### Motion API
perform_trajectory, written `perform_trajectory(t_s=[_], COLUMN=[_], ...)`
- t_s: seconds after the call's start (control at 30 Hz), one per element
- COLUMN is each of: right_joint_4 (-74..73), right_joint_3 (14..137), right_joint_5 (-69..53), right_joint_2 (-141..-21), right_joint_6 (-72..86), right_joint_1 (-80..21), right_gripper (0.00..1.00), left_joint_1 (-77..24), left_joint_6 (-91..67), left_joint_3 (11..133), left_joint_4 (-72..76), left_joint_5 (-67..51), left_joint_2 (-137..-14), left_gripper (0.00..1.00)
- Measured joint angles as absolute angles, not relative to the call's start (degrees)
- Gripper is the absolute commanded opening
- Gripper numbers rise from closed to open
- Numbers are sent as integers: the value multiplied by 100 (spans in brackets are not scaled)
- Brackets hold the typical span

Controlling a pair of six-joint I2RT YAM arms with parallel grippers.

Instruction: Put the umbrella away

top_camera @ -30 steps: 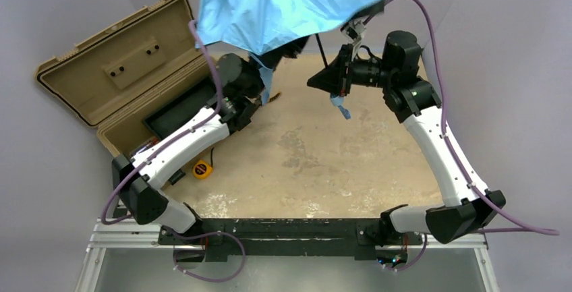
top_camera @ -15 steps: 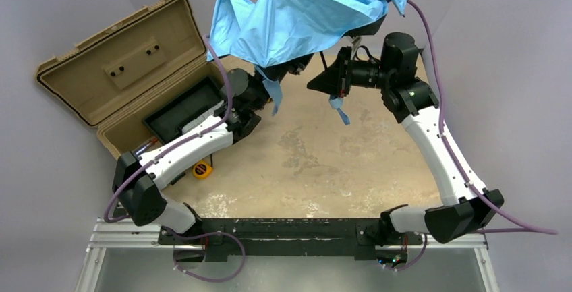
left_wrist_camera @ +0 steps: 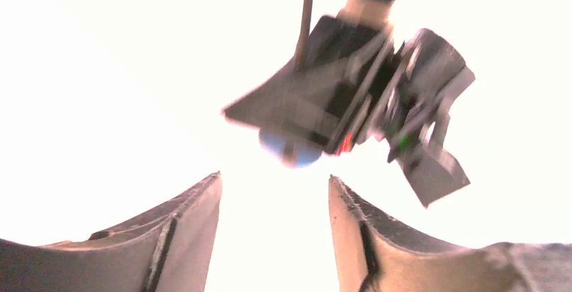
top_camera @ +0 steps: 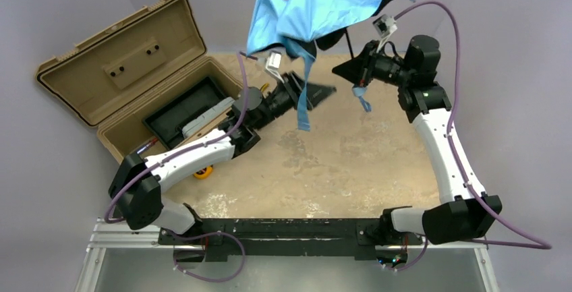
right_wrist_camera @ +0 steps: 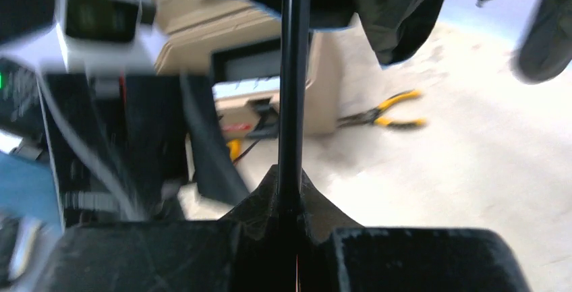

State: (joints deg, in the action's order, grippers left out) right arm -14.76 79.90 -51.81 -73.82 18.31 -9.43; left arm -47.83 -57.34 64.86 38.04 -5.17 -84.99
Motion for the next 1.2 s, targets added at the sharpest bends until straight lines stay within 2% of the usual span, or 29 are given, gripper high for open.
perform_trajectory(t_s=[0.13,0.3,0.37,0.57,0.77,0.9,0.97,1.2], right_joint_4=[-851,-703,-814,-1699,-2753,-3146,-3334,-3428], right_joint_3=[7990,8058,8182,8917,9548,9666,9660,9397], right_joint_5=[-4827,-4740,-4716,-4595,-4598,-4593,-4600,-4646], right_joint_2=[-7360,-7284,-7284,-7297,-7347,-7376,-7384,-7384], right_joint_6=[1835,1570,1369,246,-934,-1313,-1382,-1310], right_joint_1=[-661,-607,-587,-515,-515,-519,-519,-519], right_gripper=[0,0,0,0,0,0,0,0], left_joint_1=[-4980,-5074,-5063,-4884,-4456,-4421,-4421,-4532], left_joint_6=[-5634,-5166,-4919,-3811,-2974,-2567,-2425,-1914], left_joint_3=[5592,4737,4541,4412,4414,4307,4088,3673], left_joint_4=[2943,1682,1205,-607,-1763,-1588,-1004,1140], left_joint_5=[-1385,-1857,-1855,-1341,-976,-1175,-1426,-1894], left_joint_2=[-7983,-7183,-6731,-4849,-3245,-2746,-2792,-4211], left_gripper=[64,64,65,76,81,82,90,91])
